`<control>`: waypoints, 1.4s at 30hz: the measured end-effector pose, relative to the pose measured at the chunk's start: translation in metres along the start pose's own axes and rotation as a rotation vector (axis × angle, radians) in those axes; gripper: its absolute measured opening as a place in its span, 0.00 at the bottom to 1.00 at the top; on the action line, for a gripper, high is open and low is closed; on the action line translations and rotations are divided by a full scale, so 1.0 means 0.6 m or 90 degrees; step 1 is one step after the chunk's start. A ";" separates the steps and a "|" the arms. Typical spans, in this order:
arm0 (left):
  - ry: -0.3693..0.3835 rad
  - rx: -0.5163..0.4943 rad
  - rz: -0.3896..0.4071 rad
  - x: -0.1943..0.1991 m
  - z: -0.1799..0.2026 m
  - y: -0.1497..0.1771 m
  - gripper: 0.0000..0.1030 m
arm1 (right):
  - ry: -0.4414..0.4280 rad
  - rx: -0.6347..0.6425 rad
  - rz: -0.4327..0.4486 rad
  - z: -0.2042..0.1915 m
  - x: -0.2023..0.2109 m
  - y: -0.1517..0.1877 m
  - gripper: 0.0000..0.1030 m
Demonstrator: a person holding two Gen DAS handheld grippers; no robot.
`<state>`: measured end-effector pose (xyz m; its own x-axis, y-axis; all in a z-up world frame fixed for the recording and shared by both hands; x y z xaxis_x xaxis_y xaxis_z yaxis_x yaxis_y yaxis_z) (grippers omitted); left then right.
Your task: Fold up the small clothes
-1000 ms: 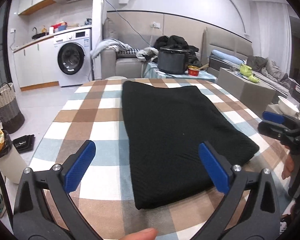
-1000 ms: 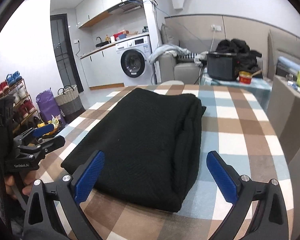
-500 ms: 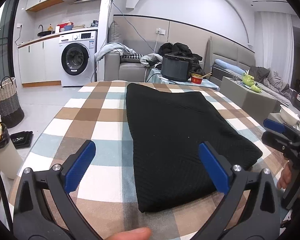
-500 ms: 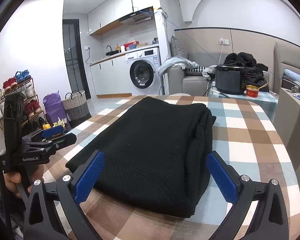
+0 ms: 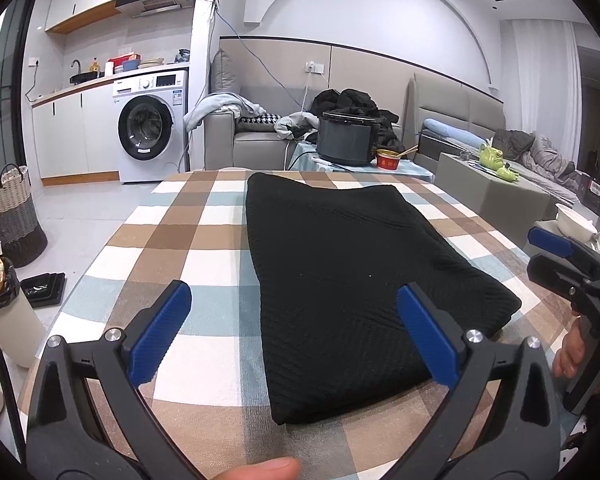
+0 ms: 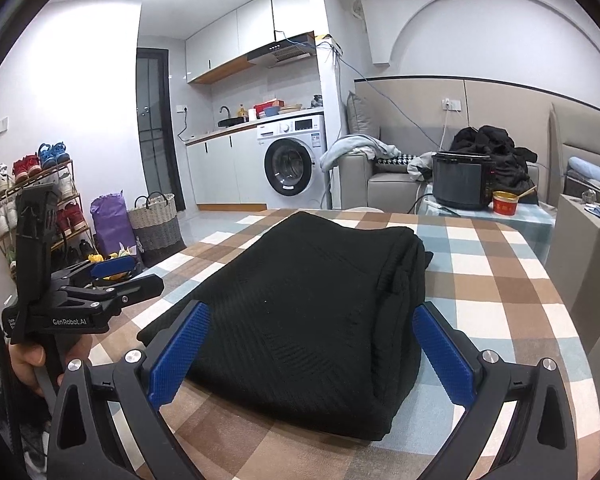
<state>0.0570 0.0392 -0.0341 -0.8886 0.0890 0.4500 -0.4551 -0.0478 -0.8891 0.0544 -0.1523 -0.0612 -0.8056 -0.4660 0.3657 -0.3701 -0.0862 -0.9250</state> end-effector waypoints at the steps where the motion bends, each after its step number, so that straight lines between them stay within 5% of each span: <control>1: -0.002 0.002 -0.001 -0.001 -0.001 0.000 0.99 | 0.000 0.000 0.000 -0.001 0.001 0.000 1.00; 42: 0.005 0.011 -0.001 -0.001 -0.008 0.002 0.99 | -0.007 -0.018 -0.001 0.007 -0.001 0.001 1.00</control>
<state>0.0575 0.0436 -0.0357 -0.8872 0.0966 0.4511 -0.4579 -0.0655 -0.8866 0.0564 -0.1556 -0.0623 -0.7998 -0.4759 0.3657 -0.3845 -0.0616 -0.9211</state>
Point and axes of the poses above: each gripper's, at about its wrist camera, not at the fingertips, and x roughly against the way its jaws point, z to its right, y to its underside, the point moved 1 cm from there along -x, roughly the way its jaws point, and after that the axes turned 1 degree about x, right-handed, at the moved point
